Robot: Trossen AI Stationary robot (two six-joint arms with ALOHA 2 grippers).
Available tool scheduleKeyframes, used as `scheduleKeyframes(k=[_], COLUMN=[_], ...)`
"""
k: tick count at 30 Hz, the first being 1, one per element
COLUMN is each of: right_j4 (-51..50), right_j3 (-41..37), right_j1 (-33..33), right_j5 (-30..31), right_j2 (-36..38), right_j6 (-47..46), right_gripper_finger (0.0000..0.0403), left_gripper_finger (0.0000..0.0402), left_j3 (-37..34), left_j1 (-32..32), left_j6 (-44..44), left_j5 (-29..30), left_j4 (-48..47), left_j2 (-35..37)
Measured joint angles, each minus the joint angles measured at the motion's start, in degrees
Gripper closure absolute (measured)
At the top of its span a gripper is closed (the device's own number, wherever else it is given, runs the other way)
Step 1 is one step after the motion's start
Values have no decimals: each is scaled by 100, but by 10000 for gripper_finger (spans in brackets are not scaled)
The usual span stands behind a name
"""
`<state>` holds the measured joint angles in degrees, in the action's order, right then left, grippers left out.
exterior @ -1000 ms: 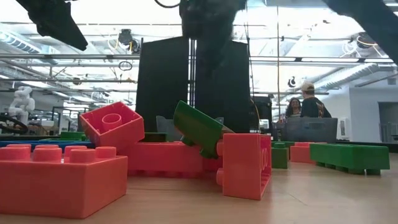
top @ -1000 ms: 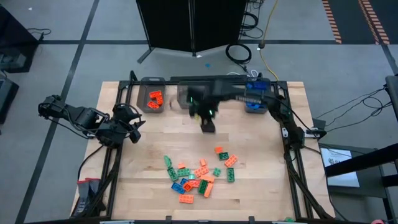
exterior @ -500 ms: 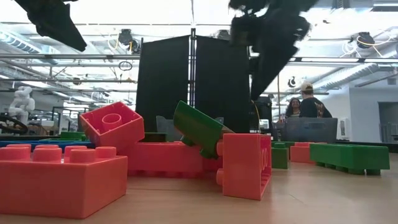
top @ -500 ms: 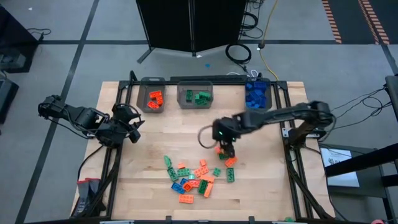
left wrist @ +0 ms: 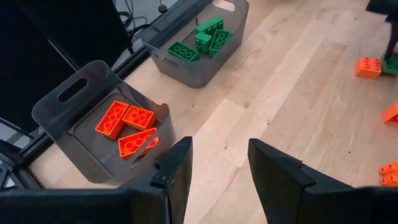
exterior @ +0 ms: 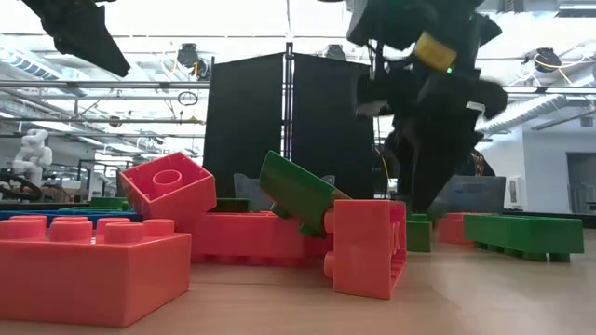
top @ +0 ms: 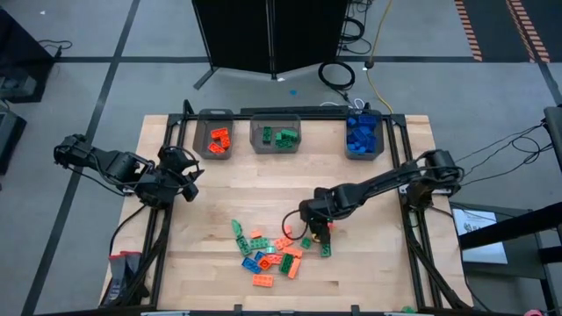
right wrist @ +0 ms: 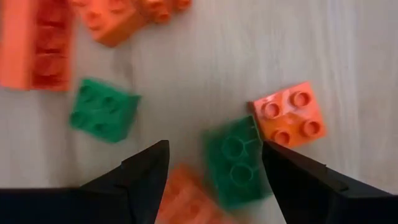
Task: Sort blocks
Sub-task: Put the green piece into the middle black bin
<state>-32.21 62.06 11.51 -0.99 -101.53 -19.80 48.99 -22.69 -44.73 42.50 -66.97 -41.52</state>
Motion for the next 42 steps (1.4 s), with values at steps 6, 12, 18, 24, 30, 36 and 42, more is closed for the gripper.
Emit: scheduleKeyframes(k=[6, 12, 18, 24, 30, 36, 42], right_j4=[46, 6, -404, -1099, -977, -546, -329], right_j3=[11, 24, 2, -6, -54, -656, -1210], right_j1=[0, 24, 24, 107, 253, 472, 467], right_j5=[-52, -35, 106, 761, 753, 543, 532], right_j2=[-433, -454, 141, 556, 528, 522, 552], right_j6=[-112, -224, -533, -661, -722, -1254, -1852], right_gripper_finger=[150, 163, 180, 181, 181, 181, 195], left_gripper_finger=[241, 241, 241, 241, 241, 241, 241], left_j3=[0, 0, 0, 0, 0, 0, 0], left_j1=[-1, 1, 1, 1, 1, 1, 0], left_j6=[-2, -2, 0, 4, 2, 2, 7], left_j5=[0, -4, -7, -1, 2, 0, 21], left_j4=[3, 25, 27, 27, 32, 40, 36], left_j2=[1, 0, 1, 2, 0, 1, 2])
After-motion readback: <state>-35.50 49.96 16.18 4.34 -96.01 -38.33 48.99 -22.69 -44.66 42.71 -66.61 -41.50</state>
